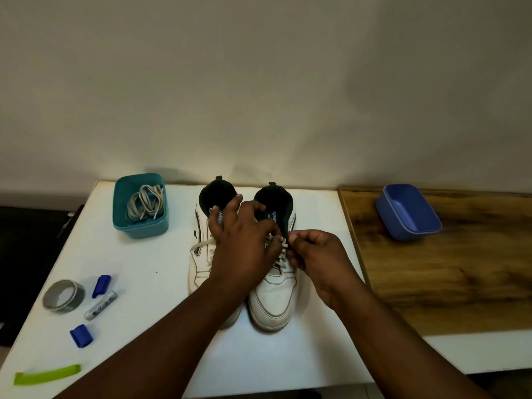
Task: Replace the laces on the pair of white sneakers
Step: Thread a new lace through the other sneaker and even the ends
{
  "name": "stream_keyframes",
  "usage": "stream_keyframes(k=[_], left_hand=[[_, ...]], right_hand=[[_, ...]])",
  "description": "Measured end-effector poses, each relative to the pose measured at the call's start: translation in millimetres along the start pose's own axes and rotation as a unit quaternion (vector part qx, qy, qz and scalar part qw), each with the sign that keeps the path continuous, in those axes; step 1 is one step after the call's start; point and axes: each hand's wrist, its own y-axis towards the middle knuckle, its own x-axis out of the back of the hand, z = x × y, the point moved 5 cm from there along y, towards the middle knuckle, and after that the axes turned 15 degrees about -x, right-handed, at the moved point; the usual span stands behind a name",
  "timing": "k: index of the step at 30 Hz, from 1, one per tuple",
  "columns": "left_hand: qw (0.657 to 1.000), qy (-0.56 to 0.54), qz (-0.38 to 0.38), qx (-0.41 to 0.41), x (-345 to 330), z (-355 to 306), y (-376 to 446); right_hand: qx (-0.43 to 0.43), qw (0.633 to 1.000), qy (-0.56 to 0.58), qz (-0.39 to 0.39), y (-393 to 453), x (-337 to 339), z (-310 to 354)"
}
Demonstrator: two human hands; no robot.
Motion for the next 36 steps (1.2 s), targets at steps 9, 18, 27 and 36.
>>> stream_keyframes(k=[9,18,27,36], left_hand=[[0.999,0.025,0.017,0.015,-2.5,-0.9,0.3],[0.999,0.005,0.05,0.017,5.3,-5.2,1.6],[0.996,0.02,0.088,-0.002,24.6,9.0,0.0],[0.994,0.043,0.096,0.014,28.4,15.6,-1.0]], right_hand=[[0.132,0.969,-0.187,-0.089,3.0,1.1,2.9],[0.146,0.97,-0.124,-0.148,4.1,12.6,13.4],[0.221,0.873,0.225,-0.371,-23.3,76.6,37.0],[0.267,0.85,-0.414,-0.185,-3.1,2.9,15.2]])
